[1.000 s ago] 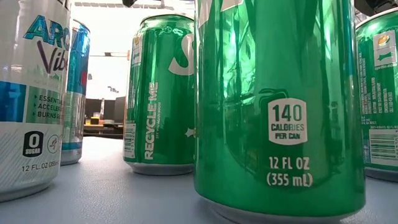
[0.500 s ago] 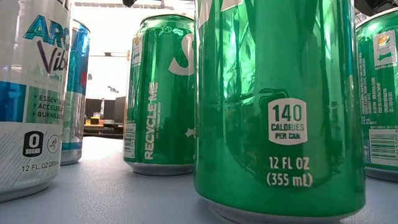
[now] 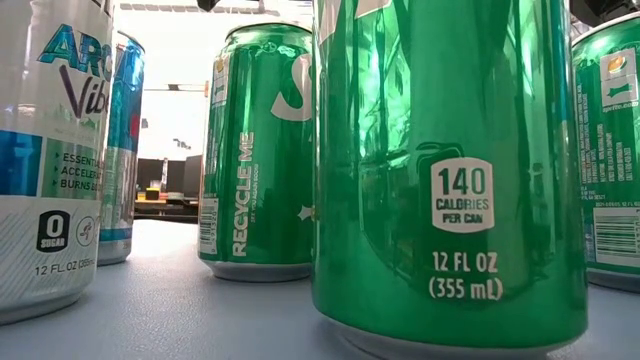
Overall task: Place canned beverage on shelf
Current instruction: Put the white yellow soda can on the shelf aligned with the other white yellow soda can
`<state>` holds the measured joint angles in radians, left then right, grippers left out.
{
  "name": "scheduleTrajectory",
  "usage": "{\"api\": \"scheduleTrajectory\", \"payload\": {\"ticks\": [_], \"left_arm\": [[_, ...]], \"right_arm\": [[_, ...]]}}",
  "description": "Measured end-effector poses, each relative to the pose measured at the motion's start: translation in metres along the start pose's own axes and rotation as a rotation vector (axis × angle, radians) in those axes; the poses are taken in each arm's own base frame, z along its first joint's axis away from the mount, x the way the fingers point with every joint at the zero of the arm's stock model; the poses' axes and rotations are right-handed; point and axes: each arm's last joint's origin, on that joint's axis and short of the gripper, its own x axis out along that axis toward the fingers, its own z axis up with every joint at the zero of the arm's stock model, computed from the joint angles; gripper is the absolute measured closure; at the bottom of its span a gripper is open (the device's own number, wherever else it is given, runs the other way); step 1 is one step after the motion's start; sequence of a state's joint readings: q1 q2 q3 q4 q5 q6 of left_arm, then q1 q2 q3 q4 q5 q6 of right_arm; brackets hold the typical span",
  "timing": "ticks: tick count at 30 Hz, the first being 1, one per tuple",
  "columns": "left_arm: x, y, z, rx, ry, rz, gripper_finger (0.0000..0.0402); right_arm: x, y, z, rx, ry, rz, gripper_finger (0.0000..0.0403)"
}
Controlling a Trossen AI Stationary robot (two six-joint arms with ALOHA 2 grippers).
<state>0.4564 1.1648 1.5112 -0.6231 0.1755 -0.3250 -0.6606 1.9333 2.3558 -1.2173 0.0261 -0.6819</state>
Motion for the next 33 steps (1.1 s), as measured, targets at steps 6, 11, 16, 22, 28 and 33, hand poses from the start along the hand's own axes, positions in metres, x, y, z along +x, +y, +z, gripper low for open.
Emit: {"api": "scheduleTrajectory", "payload": {"ticks": [6,11,16,22,28,33], "left_arm": [[0.000,0.000,0.000,0.004,-0.001,0.004,0.0084],[0.000,0.000,0.000,0.004,-0.001,0.004,0.0084],[0.000,0.000,0.000,0.006,-0.001,0.005,0.0084],[0.000,0.000,0.000,0.006,-0.002,0.006,0.0084],[0.000,0.000,0.000,0.011,-0.002,0.007,0.0084],[0.000,0.000,0.000,0.011,-0.002,0.007,0.0084]], "right_arm": [[0.001,-0.004,-0.001,0.008,-0.012,-0.010,0.0127],[0.002,-0.005,-0.002,0.048,-0.050,0.040,0.0127],[0.002,-0.006,-0.003,0.064,-0.066,0.058,0.0127],[0.002,-0.009,-0.005,0.083,-0.073,0.070,0.0127],[-0.011,-0.014,-0.009,0.129,-0.179,0.163,0.0127],[-0.031,-0.025,-0.024,0.160,-0.176,0.148,0.0135]]}}
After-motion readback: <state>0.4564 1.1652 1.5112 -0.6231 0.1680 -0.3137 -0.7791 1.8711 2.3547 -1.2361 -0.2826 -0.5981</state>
